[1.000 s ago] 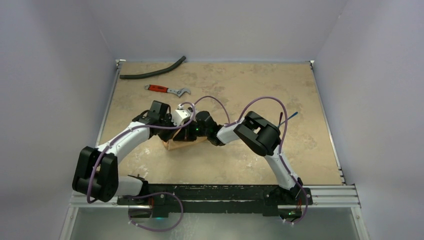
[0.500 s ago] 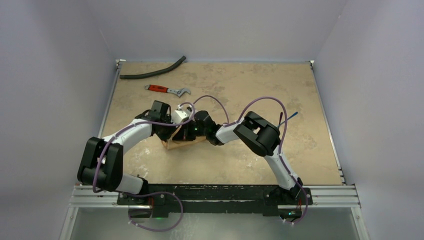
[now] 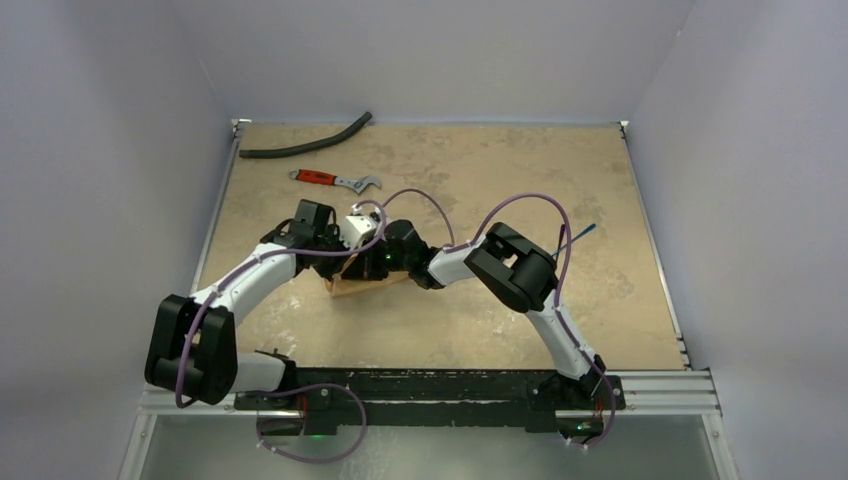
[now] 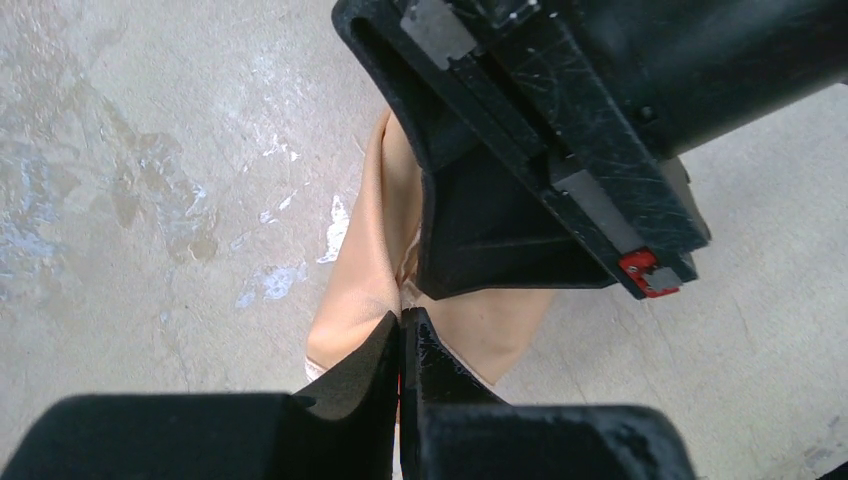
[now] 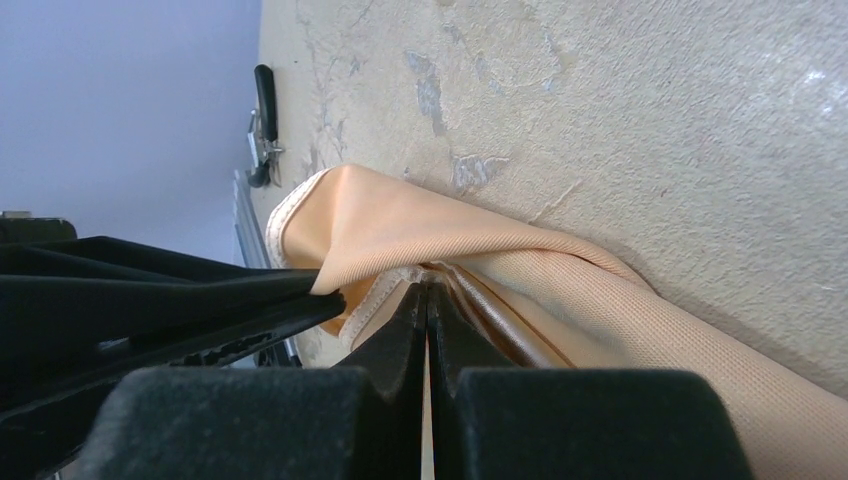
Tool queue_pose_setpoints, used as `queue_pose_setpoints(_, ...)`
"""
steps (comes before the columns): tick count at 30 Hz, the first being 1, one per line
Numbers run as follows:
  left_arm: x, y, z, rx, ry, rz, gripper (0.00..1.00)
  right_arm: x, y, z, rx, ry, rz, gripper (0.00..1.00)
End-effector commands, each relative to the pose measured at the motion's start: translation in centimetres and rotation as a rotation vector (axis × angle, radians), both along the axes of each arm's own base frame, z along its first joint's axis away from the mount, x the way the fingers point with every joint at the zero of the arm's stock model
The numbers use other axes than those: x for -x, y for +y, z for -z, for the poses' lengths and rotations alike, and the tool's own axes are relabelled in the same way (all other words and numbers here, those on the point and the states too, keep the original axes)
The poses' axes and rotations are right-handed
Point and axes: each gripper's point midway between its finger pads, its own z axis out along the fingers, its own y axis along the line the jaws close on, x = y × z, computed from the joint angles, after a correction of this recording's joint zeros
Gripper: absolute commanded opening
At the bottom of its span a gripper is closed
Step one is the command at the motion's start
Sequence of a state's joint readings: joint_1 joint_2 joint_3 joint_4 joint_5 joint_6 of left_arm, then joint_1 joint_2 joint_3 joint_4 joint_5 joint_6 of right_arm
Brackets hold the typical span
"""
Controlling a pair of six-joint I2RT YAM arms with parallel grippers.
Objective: Fold the napkin into a case and place the utensils inside
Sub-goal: Smooth out the smaller rectangle-folded napkin at the center of the board.
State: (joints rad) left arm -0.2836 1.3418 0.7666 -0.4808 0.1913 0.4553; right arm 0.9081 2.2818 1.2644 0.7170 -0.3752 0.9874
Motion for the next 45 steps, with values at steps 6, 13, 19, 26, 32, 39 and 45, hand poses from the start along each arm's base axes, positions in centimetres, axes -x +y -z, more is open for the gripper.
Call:
queue_pose_setpoints(6,1.6,0.4,1.2,-0.028,0.013,0.116,0.00,-0.3,-0.7,2.7,0.120,0.015,0.033,0.00)
queue_pose_setpoints(13,2.1,0.7,2.3,-0.056,0.032,0.162,0.00,-0.8,-0.1,1.2,0.076,0.020,0.056,0.00)
queue_pose_setpoints(19,2.8,0.1,2.0,-0.027,0.052,0.199,0.00,-1.2,-0.6,2.3,0.087,0.043,0.107,0.00)
queue_pose_setpoints(26,4.8,0.9,4.3,-0.074,0.097,0.318,0.00,-1.1,-0.6,1.7,0.054,0.059,0.096,0.00)
queue_pose_setpoints(32,4.8,2.5,5.9,-0.150,0.107,0.331,0.00,-0.4,-1.6,-1.6,-0.072,0.020,-0.050,0.00)
queue_pose_setpoints(39,5.1,2.9,6.6,-0.172,0.128,0.332,0.00,1.2,-4.0,-4.1,-0.213,-0.060,-0.219,0.00)
queue_pose_setpoints(45,5.4,2.9,6.9,-0.167,0.165,0.332,0.00,2.3,-4.0,-6.8,-0.410,-0.109,-0.277,0.00)
